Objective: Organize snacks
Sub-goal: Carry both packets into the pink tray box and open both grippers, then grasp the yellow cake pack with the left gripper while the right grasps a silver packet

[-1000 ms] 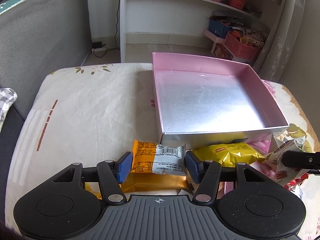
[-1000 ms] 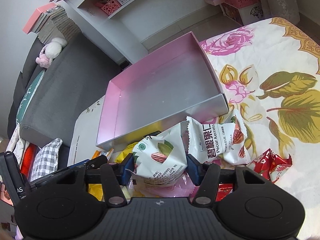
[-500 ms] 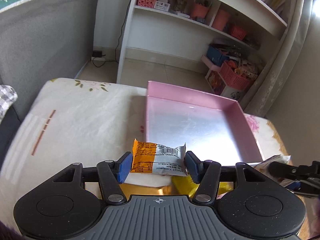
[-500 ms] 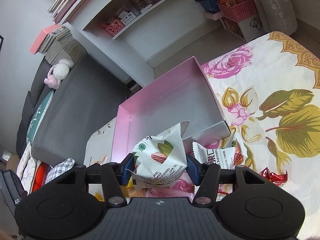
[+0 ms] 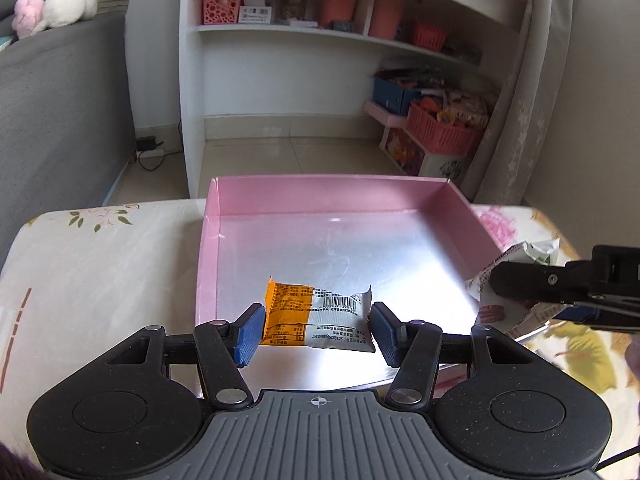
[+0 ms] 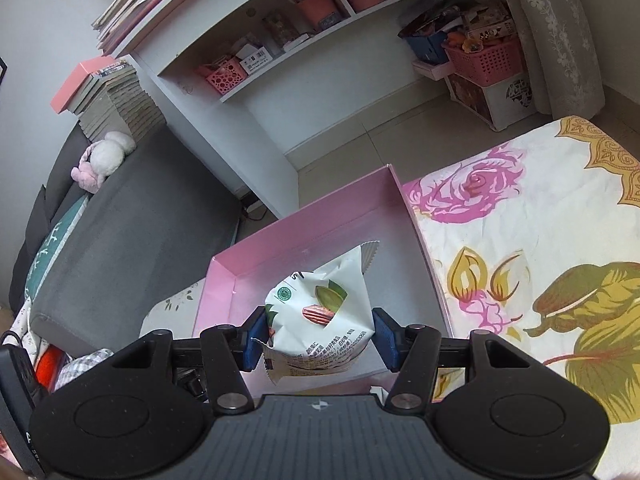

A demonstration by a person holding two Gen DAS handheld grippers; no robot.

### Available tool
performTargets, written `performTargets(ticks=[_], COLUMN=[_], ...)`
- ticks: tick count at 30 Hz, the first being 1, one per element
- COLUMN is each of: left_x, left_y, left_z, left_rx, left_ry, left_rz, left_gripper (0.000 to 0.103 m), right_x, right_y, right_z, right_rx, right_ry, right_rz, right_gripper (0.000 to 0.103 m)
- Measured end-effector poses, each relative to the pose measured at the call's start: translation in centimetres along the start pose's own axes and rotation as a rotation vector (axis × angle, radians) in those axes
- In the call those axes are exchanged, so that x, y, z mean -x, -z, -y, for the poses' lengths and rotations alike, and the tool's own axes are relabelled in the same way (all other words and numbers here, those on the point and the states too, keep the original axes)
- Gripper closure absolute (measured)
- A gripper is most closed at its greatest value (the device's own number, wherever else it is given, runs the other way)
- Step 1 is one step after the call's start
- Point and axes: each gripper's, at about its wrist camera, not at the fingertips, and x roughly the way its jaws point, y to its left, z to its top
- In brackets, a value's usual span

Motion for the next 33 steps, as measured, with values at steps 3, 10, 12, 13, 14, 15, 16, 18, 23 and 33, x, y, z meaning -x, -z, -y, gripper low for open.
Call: performTargets(ticks=[3,10,12,13,14,15,16,18,23,33], left_x=[-0.7,-0.8,-0.7,-0.6,-0.5,-0.4,-0.1,0.4,2.5,8.1], left_y=[0.3,0.7,0.7,0.7,0.7,0.7,0.8,0.8,1.0,2.8], left_z=[-0.1,0.3,0.6,0.8,0.9,1.0,1.1,1.3,1.3,0.2], left_rx=[-0.002,-0.042,-0.054,-0.058,-0.063,-0.070,-0.076,-0.085,-0.057,-0.086], left_ry=[-0.010,0.003,0.008,0.007,0.006,0.007,0.009,0.009,0.012,-0.040], left_rz=[-0.020,-0.016,-0.021,-0.020,-0.018,-0.015,-0.011,-0.007,0.017,-0.003], left_gripper=[0.047,0.039,0.031,0.025,0.022,0.017,0.015,0.012,0.006,0.003], right_x=[-0.7,-1.1,-0.9,-0.7,-0.5,-0.3,-0.2,0.2,1.7,6.4], right_y=[0.3,0.5,0.5,0.5,0.5,0.4,0.3,0.2,0.4,2.0], right_z=[0.0,-0.6,-0.6,-0.6,-0.6,-0.5,-0.5,-0.5,-0.6,-0.3], right_rx=[0.004,0.041,0.044,0.042,0.037,0.032,0.031,0.031,0.065,0.174], right_ry=[0.011,0.018,0.026,0.028,0.029,0.027,0.023,0.022,0.053,0.097], right_rz=[-0.015,-0.011,0.001,0.008,0.017,0.025,0.027,0.026,0.037,0.029], right_gripper=[0.055,0.052,0.046,0.039,0.029,0.028,0.028,0.027,0.021,0.014])
